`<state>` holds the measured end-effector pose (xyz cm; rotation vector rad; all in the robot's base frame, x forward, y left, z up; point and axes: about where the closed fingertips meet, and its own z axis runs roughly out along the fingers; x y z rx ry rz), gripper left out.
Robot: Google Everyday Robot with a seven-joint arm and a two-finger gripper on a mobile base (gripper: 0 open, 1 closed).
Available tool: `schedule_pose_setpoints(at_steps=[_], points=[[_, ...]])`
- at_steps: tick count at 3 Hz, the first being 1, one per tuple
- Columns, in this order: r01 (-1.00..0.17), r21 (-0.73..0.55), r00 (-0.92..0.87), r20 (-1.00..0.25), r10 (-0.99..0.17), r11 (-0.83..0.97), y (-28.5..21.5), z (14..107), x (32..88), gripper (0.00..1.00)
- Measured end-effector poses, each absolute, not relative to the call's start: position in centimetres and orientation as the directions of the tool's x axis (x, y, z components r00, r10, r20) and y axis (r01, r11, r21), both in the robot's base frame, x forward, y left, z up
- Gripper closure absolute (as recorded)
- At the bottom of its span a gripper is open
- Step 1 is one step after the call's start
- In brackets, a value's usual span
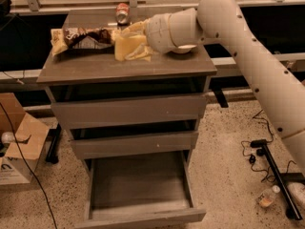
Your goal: Pick sponge from bottom drawer and place on counter
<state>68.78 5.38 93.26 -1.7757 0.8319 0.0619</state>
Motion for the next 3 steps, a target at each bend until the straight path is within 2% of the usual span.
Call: schedule_pose_setpoints(at_steps=[2,3], points=[[-0.606,-0.778,0.733,-0.466,-0.496,-0.166,7.1,90.2,76.3,0.58],[-0.602,-0.786,0.729,-0.469,-0.499,-0.141,6.5,91.0,77.6,0.34]])
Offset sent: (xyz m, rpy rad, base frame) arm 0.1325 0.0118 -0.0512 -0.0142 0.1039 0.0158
